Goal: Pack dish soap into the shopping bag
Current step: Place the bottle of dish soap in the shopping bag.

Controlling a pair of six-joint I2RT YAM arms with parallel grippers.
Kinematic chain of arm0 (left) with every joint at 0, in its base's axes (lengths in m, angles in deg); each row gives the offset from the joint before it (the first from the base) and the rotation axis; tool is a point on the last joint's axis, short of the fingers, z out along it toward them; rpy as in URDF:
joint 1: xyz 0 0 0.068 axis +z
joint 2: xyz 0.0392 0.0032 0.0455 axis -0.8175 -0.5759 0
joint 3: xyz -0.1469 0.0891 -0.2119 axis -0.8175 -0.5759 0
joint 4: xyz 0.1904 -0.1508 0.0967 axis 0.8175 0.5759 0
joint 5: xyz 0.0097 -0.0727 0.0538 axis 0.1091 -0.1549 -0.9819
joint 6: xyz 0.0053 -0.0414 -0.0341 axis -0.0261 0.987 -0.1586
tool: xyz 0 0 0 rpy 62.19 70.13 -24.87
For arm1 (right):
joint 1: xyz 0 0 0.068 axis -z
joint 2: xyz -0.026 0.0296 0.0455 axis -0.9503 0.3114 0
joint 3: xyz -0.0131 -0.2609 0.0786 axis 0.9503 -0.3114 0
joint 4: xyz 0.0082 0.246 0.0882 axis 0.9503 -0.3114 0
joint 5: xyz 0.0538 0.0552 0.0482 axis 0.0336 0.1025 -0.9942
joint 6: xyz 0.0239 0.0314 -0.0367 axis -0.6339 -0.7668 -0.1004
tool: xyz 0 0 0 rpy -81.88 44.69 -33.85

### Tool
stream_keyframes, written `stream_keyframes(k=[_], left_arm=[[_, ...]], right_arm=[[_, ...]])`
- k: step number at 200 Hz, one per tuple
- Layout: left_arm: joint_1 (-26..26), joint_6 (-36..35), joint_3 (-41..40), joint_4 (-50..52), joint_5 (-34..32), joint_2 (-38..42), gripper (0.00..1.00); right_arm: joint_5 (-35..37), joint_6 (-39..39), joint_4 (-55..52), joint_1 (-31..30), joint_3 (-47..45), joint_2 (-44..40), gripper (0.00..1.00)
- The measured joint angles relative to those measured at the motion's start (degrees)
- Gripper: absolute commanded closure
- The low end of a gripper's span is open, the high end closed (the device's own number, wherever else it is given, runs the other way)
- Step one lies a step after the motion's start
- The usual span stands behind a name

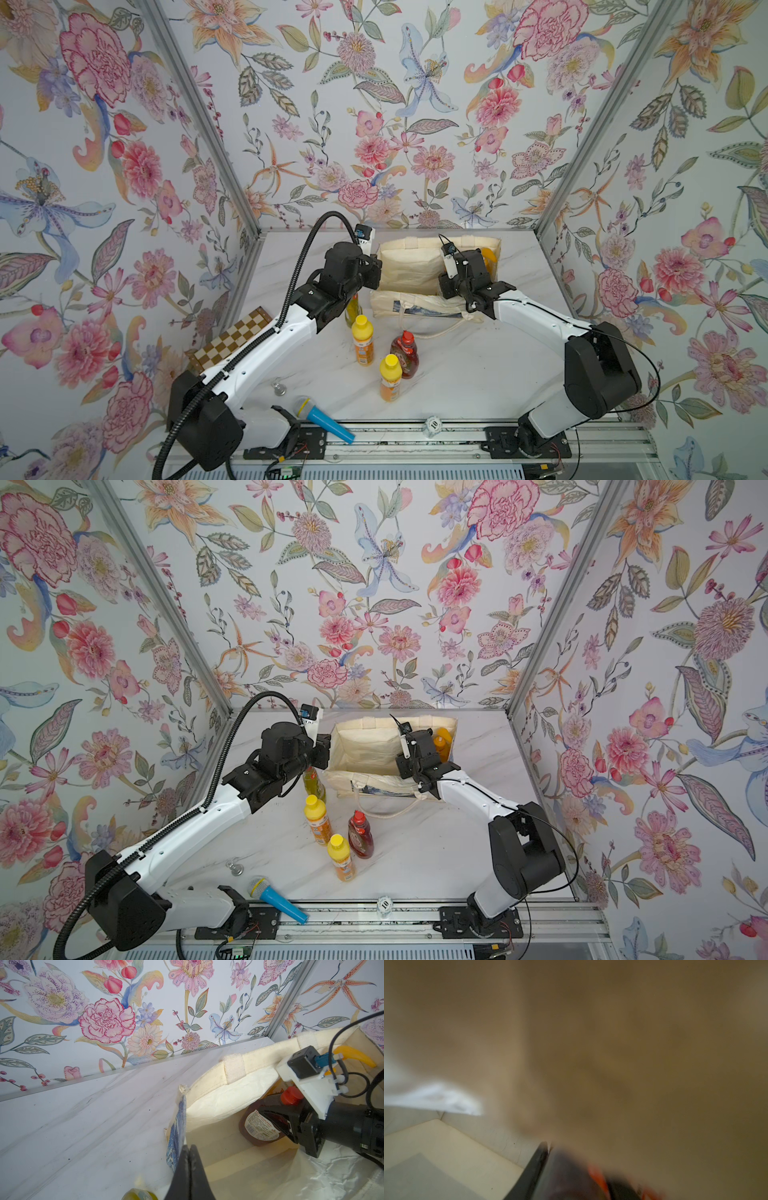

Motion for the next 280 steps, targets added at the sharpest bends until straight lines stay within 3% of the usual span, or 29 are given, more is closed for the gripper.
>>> stream_keyframes(k=[140, 156, 167, 205, 256, 268, 280], left_arm=[[0.02, 0.35, 0.24, 0.39, -1.16, 2.1, 1.0], [0.02, 0.61, 0.24, 0.96, -1.05, 2.1, 0.65], [0.0, 0.76, 0.24, 1.64, -0.87, 2.1, 0.5], [0.0, 0.87, 0.5, 5.01, 0.39, 1.9, 0.34], [-0.04, 0.24, 0.5, 8.66, 1.7, 0.33, 0.39], [-0.04, -0.15, 0.5, 9.25, 1.73, -0.37, 0.46], [-0.04, -0.96, 0.5, 9.68, 1.95, -1.36, 0.62]], right_arm=[[1.79, 0.0, 1.18, 0.0, -0.87, 0.11, 0.98], [1.84, -0.02, 1.2, 0.0, -0.92, 0.11, 0.98], [1.84, -0.02, 1.2, -0.02, -0.94, 0.11, 0.97], [1.9, -0.04, 1.25, -0.11, -1.01, 0.09, 0.97], [2.36, -0.22, 1.75, -0.57, -1.36, 0.09, 0.97], [2.69, -0.22, 2.21, -0.85, -1.7, -0.02, 0.97], [2.95, -0.2, 2.56, -1.16, -2.03, -0.28, 0.97]])
